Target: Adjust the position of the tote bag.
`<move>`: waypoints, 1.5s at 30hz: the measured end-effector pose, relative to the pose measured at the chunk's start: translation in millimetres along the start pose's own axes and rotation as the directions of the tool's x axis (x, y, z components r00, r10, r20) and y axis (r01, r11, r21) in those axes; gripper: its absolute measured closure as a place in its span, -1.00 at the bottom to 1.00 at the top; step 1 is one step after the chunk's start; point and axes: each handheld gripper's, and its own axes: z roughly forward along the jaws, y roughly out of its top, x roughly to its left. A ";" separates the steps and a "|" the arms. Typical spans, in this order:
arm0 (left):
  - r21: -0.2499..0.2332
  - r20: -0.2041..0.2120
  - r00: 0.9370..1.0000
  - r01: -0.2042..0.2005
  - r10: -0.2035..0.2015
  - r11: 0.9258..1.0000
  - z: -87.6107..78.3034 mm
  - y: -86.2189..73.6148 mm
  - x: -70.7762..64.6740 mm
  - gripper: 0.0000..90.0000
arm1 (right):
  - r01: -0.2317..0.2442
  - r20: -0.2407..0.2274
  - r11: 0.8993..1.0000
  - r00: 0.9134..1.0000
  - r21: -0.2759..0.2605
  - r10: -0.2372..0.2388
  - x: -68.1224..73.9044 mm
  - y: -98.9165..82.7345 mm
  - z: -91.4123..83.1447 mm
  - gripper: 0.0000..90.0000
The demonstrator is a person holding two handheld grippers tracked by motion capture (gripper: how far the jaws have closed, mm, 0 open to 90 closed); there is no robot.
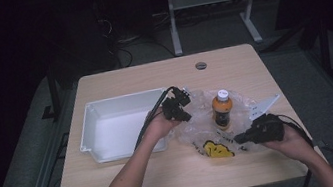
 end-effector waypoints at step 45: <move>-0.019 -0.012 1.000 0.014 -0.014 1.000 0.1 0.1 2.0 0.99 | -0.114 0.341 0.994 0.934 0.000 0.107 -71.5 19.8 -31.9 0.33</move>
